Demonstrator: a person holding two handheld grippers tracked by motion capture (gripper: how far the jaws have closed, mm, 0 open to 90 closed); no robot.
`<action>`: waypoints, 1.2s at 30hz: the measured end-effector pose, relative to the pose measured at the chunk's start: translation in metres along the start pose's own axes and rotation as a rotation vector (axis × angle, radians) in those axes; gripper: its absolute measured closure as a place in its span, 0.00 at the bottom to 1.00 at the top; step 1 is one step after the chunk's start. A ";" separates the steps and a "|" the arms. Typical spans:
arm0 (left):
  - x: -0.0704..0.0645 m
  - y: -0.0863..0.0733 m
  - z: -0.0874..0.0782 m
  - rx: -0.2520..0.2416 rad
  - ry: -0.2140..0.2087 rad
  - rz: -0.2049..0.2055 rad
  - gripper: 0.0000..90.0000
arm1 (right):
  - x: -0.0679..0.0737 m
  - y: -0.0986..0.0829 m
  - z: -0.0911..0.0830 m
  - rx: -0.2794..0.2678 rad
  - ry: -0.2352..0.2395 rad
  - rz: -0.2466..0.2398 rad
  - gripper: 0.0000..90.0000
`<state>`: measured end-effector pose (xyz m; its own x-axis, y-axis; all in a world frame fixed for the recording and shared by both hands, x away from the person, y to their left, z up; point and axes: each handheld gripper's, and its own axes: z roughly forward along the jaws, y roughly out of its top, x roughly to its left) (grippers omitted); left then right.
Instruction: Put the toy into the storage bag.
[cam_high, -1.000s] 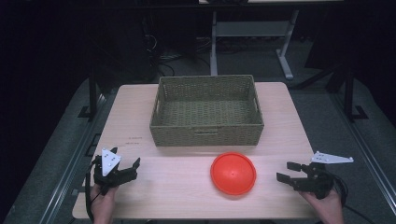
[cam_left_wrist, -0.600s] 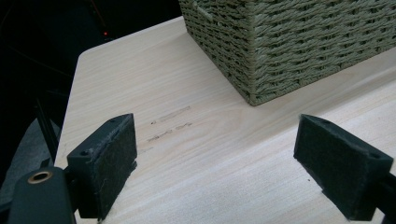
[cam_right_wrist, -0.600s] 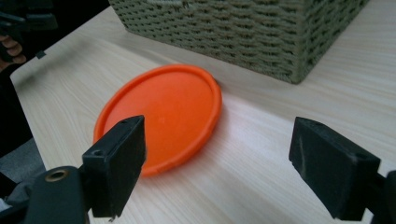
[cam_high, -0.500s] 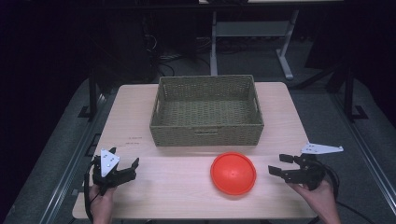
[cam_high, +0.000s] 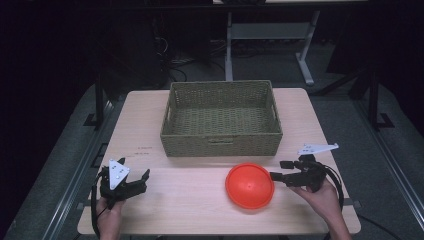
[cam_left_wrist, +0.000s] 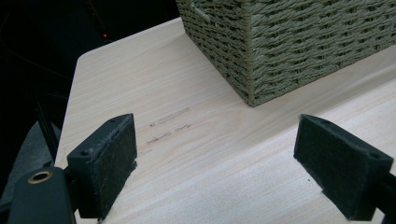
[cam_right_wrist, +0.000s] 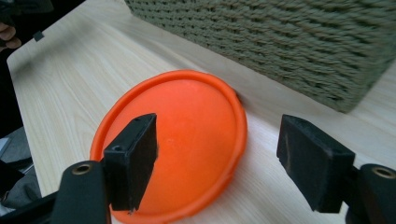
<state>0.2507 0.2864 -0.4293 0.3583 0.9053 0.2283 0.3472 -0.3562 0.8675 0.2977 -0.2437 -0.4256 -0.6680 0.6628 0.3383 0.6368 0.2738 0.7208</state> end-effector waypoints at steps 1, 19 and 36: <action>0.000 0.000 0.000 -0.002 0.000 0.000 0.14 | -0.001 0.002 0.006 0.017 0.006 0.002 0.32; -0.003 0.002 0.004 0.010 -0.019 0.018 0.14 | -0.011 -0.002 0.032 0.123 -0.003 0.052 0.44; -0.005 0.003 0.005 0.016 -0.026 0.031 0.14 | -0.015 -0.009 0.045 0.170 0.038 0.067 0.59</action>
<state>0.2541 0.2800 -0.4304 0.3914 0.8875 0.2432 0.3492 -0.3877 0.8531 0.3195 -0.2248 -0.4649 -0.6339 0.6574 0.4076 0.7342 0.3456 0.5844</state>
